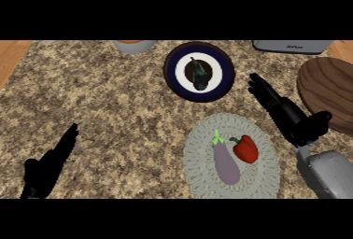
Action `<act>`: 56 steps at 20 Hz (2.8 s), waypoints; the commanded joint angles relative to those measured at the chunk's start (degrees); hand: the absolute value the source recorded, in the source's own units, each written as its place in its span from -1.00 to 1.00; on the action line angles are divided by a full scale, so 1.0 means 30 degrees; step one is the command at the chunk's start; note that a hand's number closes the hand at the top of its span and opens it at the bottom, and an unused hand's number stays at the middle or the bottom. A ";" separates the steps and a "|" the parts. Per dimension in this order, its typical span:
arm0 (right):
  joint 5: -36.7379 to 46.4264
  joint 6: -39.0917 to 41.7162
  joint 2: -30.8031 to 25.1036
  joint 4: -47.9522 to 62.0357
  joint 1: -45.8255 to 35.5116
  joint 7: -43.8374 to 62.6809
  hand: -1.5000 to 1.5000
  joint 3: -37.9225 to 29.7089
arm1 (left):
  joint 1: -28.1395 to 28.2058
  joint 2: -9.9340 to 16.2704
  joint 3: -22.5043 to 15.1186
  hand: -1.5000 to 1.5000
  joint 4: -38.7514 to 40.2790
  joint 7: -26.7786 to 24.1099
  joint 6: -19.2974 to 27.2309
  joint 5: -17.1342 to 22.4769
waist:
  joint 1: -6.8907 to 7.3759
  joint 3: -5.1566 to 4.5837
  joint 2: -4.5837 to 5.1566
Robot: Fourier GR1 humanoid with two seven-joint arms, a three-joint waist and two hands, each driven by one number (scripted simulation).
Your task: Pick the bell pepper from the placemat and place it in the bowl
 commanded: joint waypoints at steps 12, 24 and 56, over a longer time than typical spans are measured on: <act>0.5233 -0.2477 0.1352 0.3644 0.0160 -0.5495 -1.00 0.0061 | -0.4867 -0.2321 -0.1542 0.00 -0.5561 0.3318 -0.1007 -0.0311 | -0.0598 0.0836 -0.0556; 1.3828 0.0671 -0.4296 0.1165 -0.3643 0.2685 -1.00 0.4746 | -0.4685 -0.3454 -0.2096 0.00 -0.5097 0.3235 -0.0468 -0.1313 | -0.0669 0.0718 -0.0760; 1.6517 1.1716 -0.0155 -0.5189 -0.1699 1.3034 -1.00 0.4577 | -0.4227 -0.5346 0.0689 0.00 -0.4777 0.3814 -0.2786 -0.3485 | -0.0855 0.0810 -0.0615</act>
